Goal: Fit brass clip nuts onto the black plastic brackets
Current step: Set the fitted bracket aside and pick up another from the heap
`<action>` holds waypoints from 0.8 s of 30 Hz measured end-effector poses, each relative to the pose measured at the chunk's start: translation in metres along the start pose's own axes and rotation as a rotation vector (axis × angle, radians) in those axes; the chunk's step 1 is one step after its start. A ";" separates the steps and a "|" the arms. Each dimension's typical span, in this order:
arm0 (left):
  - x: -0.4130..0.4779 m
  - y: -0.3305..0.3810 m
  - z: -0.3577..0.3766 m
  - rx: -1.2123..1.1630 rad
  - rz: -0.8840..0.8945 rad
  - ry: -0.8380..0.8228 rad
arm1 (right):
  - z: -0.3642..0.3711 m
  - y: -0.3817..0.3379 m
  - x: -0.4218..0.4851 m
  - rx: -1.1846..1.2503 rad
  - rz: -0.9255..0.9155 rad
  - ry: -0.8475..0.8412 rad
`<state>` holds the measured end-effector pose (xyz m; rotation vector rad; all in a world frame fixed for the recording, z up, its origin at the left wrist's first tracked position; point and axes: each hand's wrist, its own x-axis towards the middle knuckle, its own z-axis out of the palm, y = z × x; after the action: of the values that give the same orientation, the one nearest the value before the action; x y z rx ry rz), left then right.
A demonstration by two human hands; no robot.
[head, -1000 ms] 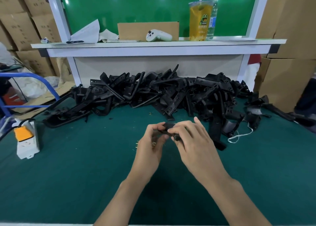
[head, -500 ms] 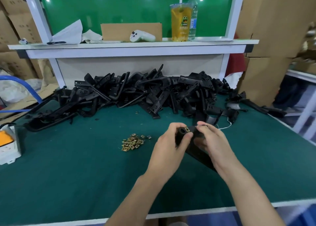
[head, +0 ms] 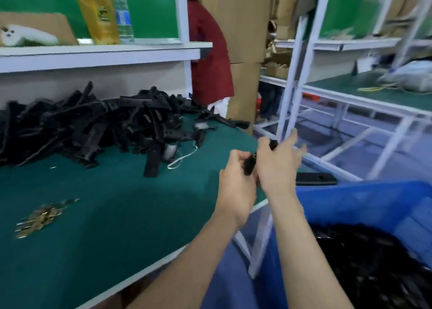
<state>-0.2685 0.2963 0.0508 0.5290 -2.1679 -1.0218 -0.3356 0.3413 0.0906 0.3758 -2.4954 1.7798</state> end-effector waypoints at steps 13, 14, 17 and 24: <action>0.011 -0.043 -0.017 0.003 -0.065 -0.087 | 0.019 -0.006 0.008 -0.082 -0.340 -0.035; 0.008 -0.065 -0.043 0.126 -0.109 -0.003 | 0.043 -0.013 -0.004 -0.061 -0.381 -0.119; -0.017 -0.129 -0.133 0.537 -0.262 0.197 | 0.115 -0.031 -0.049 -0.010 -0.495 -0.366; -0.086 -0.211 -0.298 0.815 -0.607 0.116 | 0.252 -0.047 -0.145 -0.297 -0.849 -1.112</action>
<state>0.0207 0.0659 -0.0114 1.6451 -2.3039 -0.2990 -0.1597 0.1145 0.0226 2.4263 -2.2808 0.8794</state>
